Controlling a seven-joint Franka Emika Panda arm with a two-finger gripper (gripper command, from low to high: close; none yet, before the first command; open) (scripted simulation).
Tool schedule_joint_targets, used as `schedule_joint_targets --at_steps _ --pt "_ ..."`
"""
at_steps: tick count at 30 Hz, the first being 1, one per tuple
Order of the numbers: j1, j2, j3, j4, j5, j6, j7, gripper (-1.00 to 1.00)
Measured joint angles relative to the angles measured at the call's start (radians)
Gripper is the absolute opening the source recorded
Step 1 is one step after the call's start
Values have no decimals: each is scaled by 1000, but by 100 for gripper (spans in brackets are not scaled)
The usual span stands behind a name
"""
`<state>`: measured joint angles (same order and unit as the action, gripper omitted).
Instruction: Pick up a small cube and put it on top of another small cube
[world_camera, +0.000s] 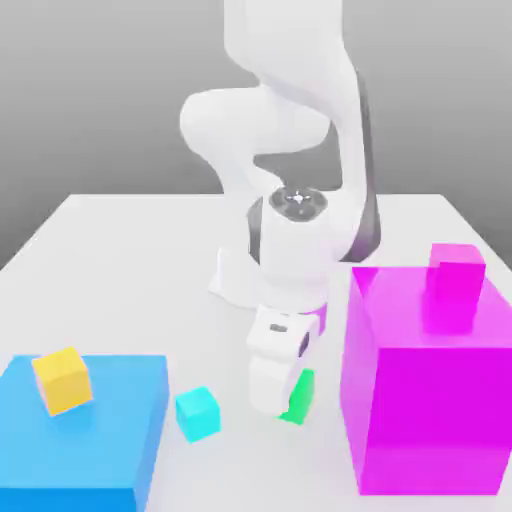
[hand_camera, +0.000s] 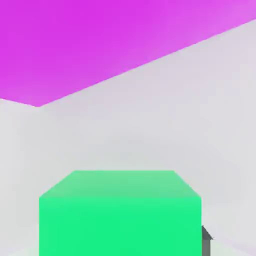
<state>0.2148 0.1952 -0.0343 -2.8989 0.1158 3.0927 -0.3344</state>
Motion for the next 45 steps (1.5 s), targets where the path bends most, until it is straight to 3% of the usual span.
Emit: schedule_joint_targets --at_steps 3,8,29,39,45 --pt "45 -98 -60 -16 -60 -81 46 -100" --pt "20 -257 -74 -41 -142 -216 71 -100" --pt "-74 -361 -335 72 -250 -425 -855 -100" --pt "11 -215 -360 93 63 -359 -1130 -100" --pt "20 -138 -350 99 160 -299 -1199 -100"
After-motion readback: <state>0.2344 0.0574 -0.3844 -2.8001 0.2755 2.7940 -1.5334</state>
